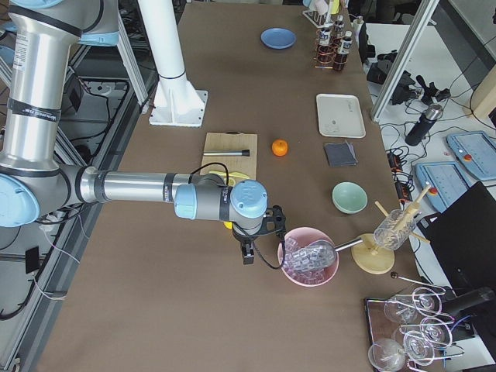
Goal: Pick orange to plate
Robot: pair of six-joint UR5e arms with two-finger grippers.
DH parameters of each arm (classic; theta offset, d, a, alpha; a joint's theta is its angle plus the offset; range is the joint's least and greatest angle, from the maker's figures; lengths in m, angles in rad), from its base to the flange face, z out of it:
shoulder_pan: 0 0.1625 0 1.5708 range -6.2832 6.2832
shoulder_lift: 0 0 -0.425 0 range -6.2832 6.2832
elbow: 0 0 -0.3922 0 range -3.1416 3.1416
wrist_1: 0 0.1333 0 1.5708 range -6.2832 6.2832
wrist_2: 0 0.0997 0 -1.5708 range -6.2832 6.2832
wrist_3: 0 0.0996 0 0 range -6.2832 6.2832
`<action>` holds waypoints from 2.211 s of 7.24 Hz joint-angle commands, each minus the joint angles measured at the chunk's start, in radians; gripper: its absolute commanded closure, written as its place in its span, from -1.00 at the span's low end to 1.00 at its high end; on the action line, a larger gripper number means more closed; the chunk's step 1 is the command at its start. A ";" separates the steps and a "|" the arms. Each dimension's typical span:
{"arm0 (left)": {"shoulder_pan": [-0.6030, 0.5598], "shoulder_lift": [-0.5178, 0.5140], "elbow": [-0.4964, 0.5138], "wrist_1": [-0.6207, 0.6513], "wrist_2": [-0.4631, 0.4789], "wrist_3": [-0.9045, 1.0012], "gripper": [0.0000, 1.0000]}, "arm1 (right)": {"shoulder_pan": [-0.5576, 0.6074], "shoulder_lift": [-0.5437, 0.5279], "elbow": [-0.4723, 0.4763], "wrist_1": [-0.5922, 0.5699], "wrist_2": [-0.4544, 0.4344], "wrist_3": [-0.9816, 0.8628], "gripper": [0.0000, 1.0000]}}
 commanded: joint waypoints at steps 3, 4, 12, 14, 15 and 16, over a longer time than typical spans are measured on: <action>0.000 0.021 0.032 -0.108 0.007 -0.005 -0.97 | -0.003 0.027 0.009 0.007 -0.060 -0.026 -1.00; 0.003 0.012 0.043 -0.119 0.002 -0.007 -0.97 | -0.003 0.025 0.008 0.007 -0.068 -0.026 -1.00; 0.019 -0.028 0.135 -0.194 0.011 -0.130 -0.97 | 0.000 0.025 0.008 0.007 -0.082 0.000 -1.00; 0.017 -0.037 0.149 -0.205 0.014 -0.137 -0.96 | -0.001 0.036 -0.026 0.033 -0.072 0.002 -1.00; 0.017 -0.034 0.147 -0.205 0.032 -0.130 -0.96 | 0.000 0.034 -0.025 0.047 -0.071 -0.002 -1.00; 0.019 -0.026 0.146 -0.204 0.068 -0.128 -0.96 | -0.001 0.034 -0.026 0.047 -0.071 -0.004 -1.00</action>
